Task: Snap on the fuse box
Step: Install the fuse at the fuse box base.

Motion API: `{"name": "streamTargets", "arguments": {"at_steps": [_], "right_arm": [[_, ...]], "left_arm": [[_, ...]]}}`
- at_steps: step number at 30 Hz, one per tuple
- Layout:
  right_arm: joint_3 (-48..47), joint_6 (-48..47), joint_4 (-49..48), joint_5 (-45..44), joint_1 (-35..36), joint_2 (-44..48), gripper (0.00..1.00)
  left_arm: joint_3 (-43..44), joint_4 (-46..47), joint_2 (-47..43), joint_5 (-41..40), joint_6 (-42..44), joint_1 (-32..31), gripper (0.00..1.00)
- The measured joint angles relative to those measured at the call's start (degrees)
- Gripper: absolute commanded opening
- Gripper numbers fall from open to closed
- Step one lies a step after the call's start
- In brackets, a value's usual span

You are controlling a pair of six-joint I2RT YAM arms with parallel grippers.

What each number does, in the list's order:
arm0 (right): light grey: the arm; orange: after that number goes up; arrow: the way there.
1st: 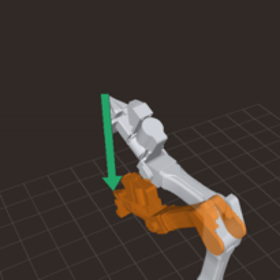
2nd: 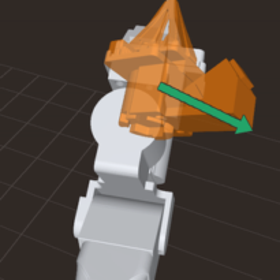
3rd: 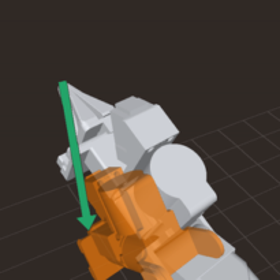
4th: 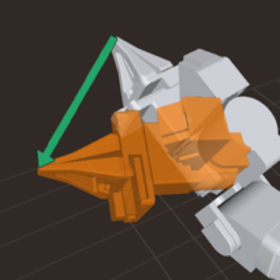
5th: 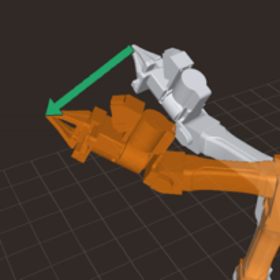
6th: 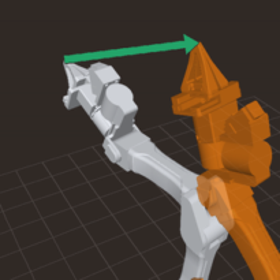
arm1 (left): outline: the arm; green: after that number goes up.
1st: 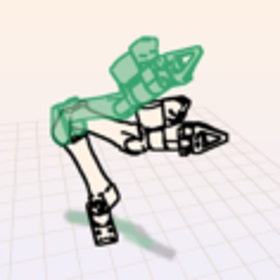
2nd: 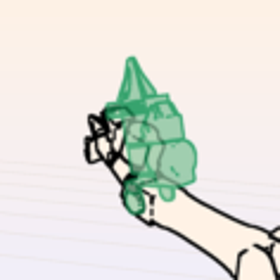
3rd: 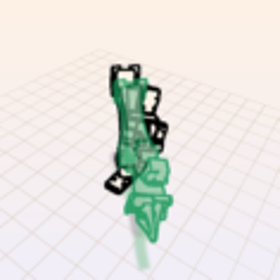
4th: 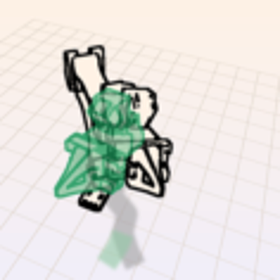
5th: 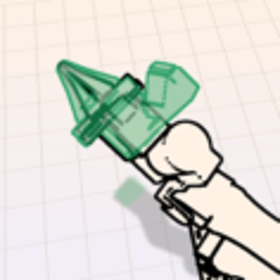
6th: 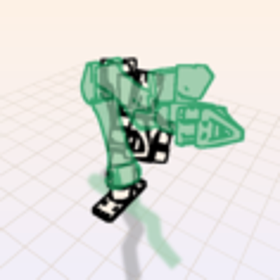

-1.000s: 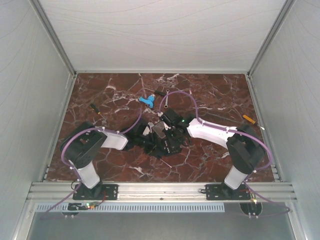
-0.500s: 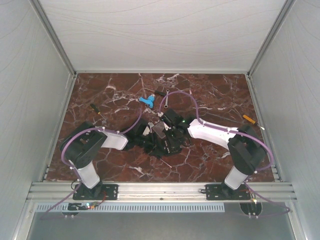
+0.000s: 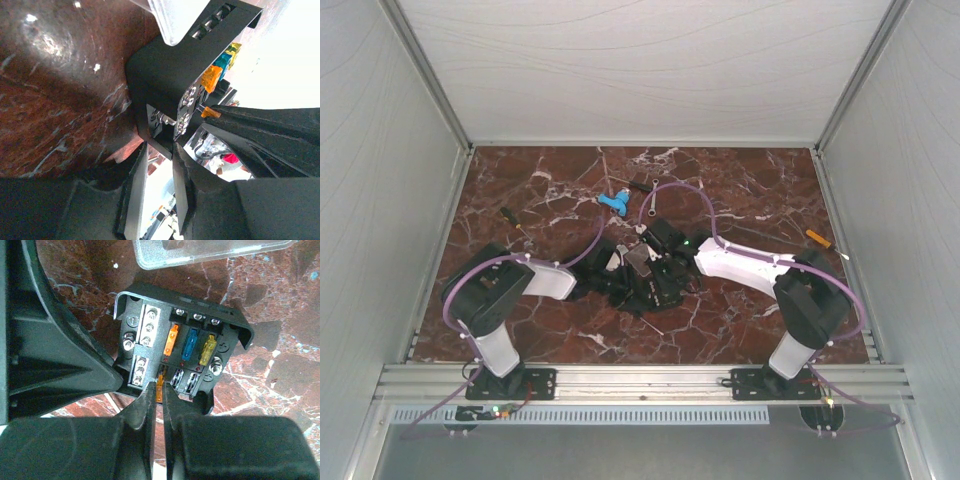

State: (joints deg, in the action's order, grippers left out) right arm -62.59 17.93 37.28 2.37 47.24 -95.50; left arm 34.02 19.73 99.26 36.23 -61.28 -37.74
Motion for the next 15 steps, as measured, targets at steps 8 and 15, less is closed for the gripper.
{"name": "streamTargets", "arguments": {"at_steps": [8, 15], "right_arm": [[-0.07, 1.27, -0.09, -0.09, 0.00, -0.20, 0.00], [-0.17, 2.45, -0.07, -0.87, 0.63, -0.20, 0.00]], "left_arm": [[0.09, 0.02, 0.15, -0.04, -0.04, -0.17, 0.26], [0.15, 0.00, 0.15, -0.28, -0.15, -0.35, 0.26]]}}
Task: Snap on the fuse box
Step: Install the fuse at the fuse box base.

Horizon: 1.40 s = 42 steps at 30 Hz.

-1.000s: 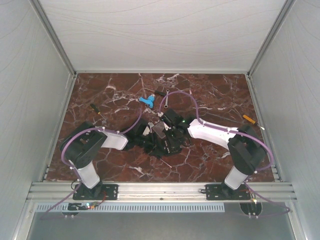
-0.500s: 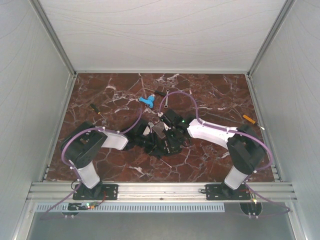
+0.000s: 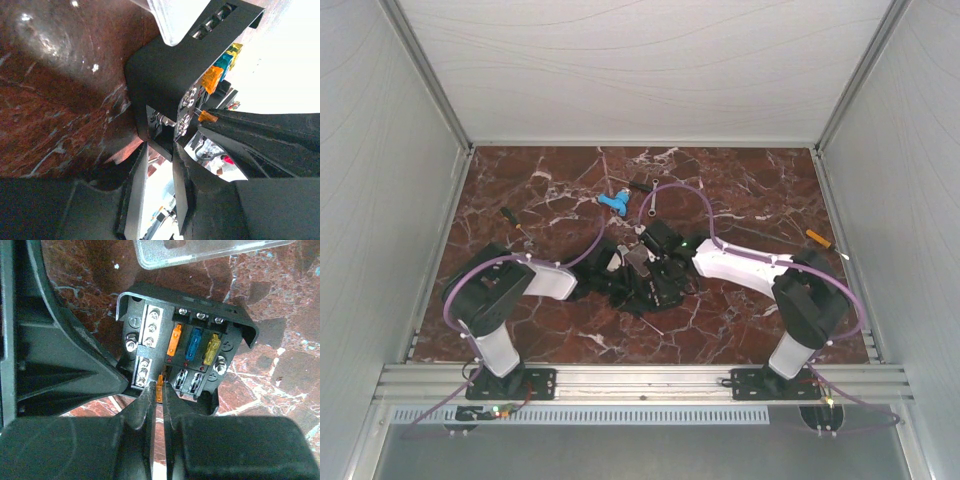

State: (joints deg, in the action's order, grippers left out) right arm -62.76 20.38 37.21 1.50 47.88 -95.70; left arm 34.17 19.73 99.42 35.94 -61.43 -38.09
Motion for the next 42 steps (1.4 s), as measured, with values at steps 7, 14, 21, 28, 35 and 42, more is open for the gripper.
{"name": "streamTargets", "arguments": {"at_steps": [7, 14, 21, 28, 35, 42], "right_arm": [[0.00, 2.10, 0.20, -0.79, 0.76, -0.09, 0.00], [0.00, 3.56, 0.31, -2.23, 0.85, -0.09, 0.00], [0.00, 4.07, 0.42, -4.20, 1.86, -0.09, 0.00], [0.02, 3.91, 0.48, -6.40, 2.75, -0.20, 0.00], [1.27, 3.30, 0.24, -6.73, 3.13, 0.09, 0.19], [1.51, 3.28, 0.28, -6.71, 3.13, 0.48, 0.27]], "left_arm": [[0.02, -0.11, 0.02, -0.59, -0.20, -0.37, 0.26], [0.02, -0.11, 0.02, -0.76, -0.31, -0.46, 0.26], [0.00, -0.04, 0.02, -0.76, -0.81, -0.46, 0.25], [-0.76, 1.33, 0.00, -0.85, -2.29, -0.46, 0.25], [-1.57, 3.10, -0.07, -1.31, -3.98, -0.61, 0.24], [-1.99, 3.98, -0.07, -1.62, -4.87, -0.72, 0.24]]}}
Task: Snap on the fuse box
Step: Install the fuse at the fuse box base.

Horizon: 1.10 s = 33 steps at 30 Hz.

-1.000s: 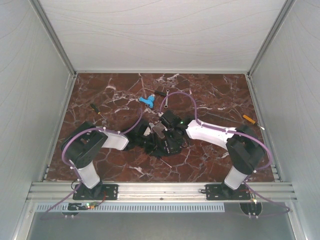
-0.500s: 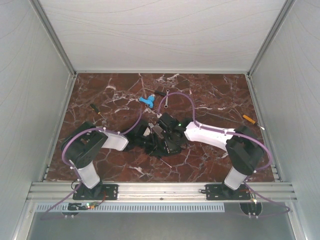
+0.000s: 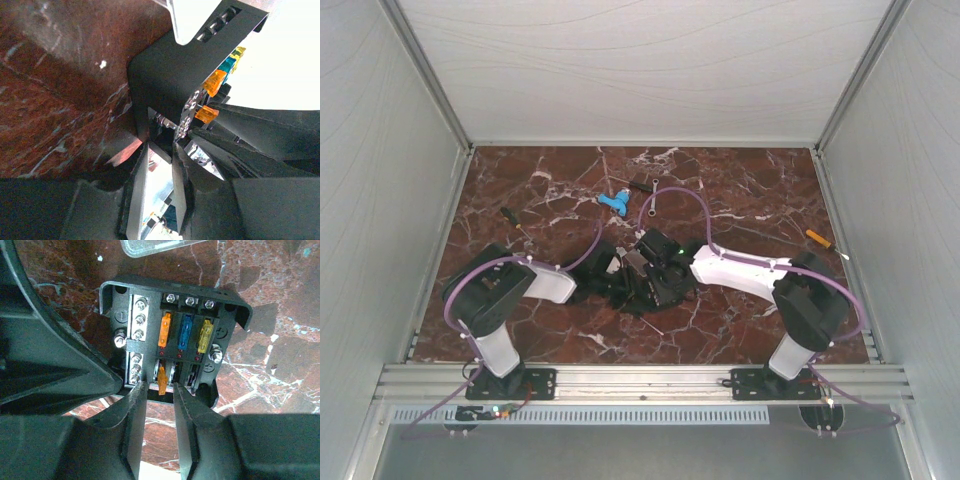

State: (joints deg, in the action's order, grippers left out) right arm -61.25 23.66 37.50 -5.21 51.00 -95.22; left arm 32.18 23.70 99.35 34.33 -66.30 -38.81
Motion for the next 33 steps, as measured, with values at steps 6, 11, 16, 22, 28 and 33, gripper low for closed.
{"name": "streamTargets", "arguments": {"at_steps": [6, 11, 16, 22, 28, 33], "right_arm": [[-0.24, -0.04, -0.09, -0.02, 0.00, 0.46, 0.27], [-0.81, -0.24, -0.11, -0.55, 0.00, 0.52, 0.24], [-0.85, -0.24, -0.11, -1.05, 0.00, 0.52, 0.11], [-0.87, -0.24, -0.09, -1.07, 0.00, 0.52, 0.00], [-1.88, -0.26, 0.39, -1.25, 0.00, 0.31, 0.00], [-2.80, -0.22, 0.87, -1.88, 0.00, -0.74, 0.00]], "left_arm": [[-0.04, 0.04, 0.00, -0.02, -0.13, 0.00, 0.24], [-0.04, 0.04, 0.00, 0.00, -0.13, 0.00, 0.24], [-0.04, 0.04, 0.00, 0.00, -0.13, 0.00, 0.24], [-0.04, 0.04, 0.00, 0.00, -0.13, 0.00, 0.24], [-0.04, 0.04, 0.00, 0.00, -0.13, 0.00, 0.24], [-0.04, 0.11, 0.00, -0.04, -0.15, 0.00, 0.24]]}}
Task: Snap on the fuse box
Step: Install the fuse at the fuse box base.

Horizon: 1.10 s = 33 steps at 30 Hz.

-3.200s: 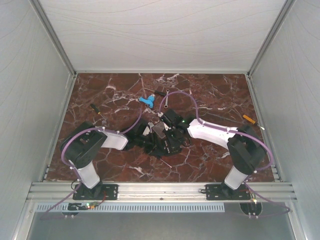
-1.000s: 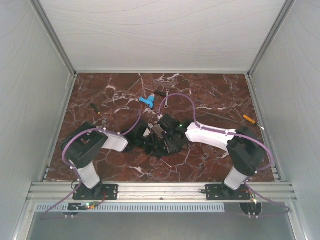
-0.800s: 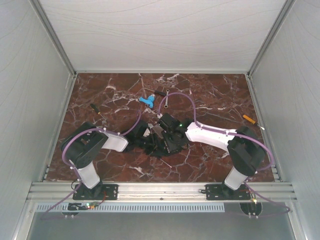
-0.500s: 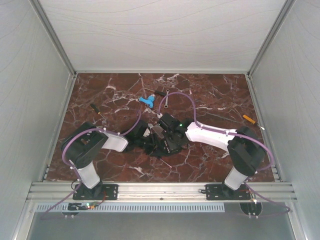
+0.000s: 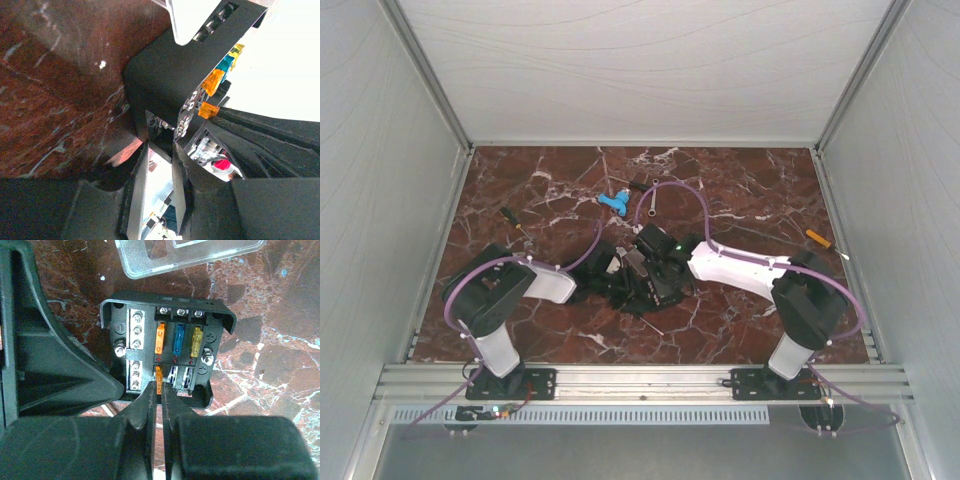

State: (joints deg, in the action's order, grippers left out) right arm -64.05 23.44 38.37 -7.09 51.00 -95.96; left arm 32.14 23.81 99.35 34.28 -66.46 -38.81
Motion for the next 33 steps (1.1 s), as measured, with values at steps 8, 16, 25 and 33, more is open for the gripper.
{"name": "streamTargets", "arguments": {"at_steps": [8, 16, 25, 33], "right_arm": [[-0.55, -0.02, 1.09, -1.18, 0.00, -0.66, 0.00], [-0.55, -0.07, 1.64, -1.29, 0.02, -0.57, 0.00], [-0.66, -0.07, 2.21, -1.57, 1.09, -0.55, 0.00], [-0.72, -0.07, 2.34, -1.99, 1.51, -0.66, 0.00]], "left_arm": [[0.00, 0.02, 0.00, -0.02, -0.02, -0.04, 0.24], [0.00, -0.02, -0.09, -0.17, -0.04, -0.07, 0.24], [0.00, -0.20, -0.28, -0.66, -0.04, -0.26, 0.24], [0.00, -0.20, -0.31, -0.81, -0.04, -0.33, 0.24]]}}
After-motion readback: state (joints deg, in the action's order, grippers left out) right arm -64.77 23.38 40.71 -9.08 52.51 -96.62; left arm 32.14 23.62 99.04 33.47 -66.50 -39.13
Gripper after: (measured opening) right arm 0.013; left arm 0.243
